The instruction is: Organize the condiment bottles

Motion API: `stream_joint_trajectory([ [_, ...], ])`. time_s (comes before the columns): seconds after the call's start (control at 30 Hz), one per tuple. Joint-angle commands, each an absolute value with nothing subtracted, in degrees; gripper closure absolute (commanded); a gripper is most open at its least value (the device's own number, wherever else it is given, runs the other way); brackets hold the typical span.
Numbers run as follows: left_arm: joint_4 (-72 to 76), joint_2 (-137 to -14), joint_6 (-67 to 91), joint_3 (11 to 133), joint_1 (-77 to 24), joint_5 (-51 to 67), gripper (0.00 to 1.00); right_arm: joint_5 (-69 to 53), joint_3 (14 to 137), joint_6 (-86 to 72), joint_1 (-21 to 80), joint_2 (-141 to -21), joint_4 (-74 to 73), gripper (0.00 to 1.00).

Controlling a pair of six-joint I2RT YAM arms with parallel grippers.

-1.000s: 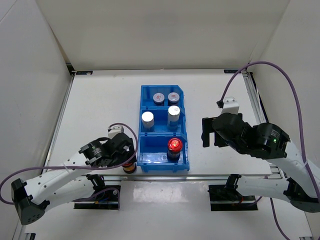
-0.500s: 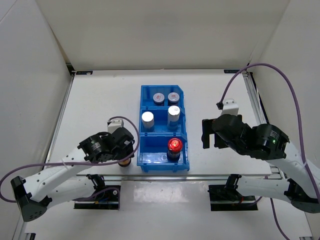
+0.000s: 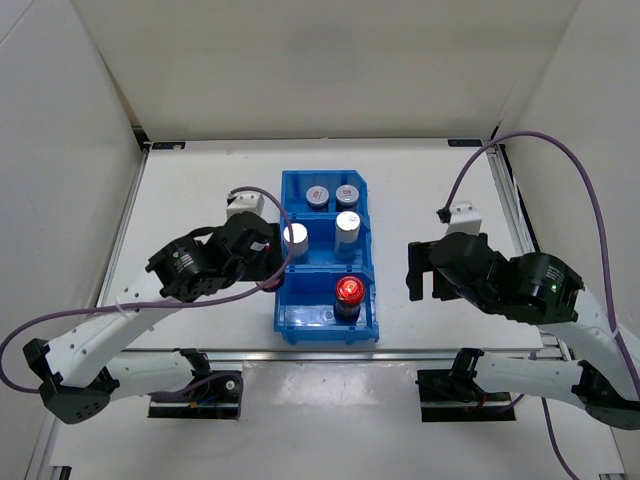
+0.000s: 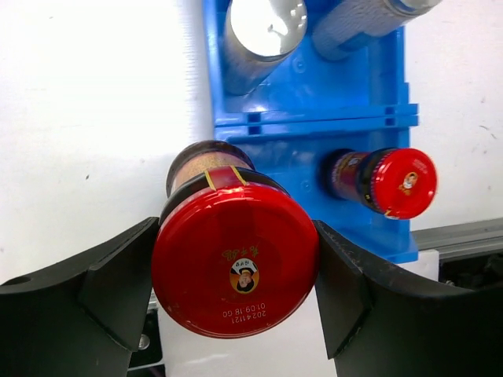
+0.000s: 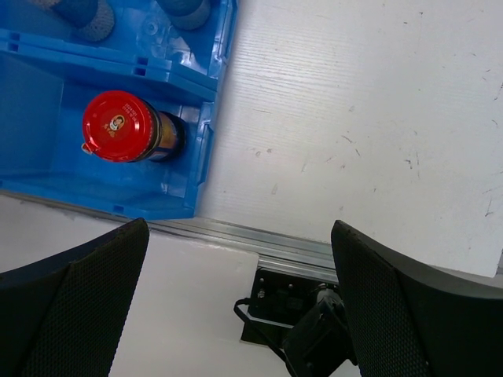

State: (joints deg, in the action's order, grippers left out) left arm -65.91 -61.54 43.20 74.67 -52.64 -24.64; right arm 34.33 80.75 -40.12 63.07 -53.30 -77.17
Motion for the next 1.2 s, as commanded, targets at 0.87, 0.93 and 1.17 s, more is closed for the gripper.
stream_joint_trajectory([
  [0.87,-34.99,-74.09,41.92,58.45,-55.99,-14.94,0.61,27.25,73.3,-42.63,63.19,-52.91,-88.34,0.0],
  [0.93,-34.98,-74.61,41.92,58.45,-55.99,-15.46,0.28,26.72,72.77,-42.63,63.19,-53.43,-88.33,0.0],
  [1.17,-39.1,-74.02,40.26,62.39,-55.99,-17.23,0.0,27.42,72.08,-43.15,63.19,-52.21,-88.33,0.0],
])
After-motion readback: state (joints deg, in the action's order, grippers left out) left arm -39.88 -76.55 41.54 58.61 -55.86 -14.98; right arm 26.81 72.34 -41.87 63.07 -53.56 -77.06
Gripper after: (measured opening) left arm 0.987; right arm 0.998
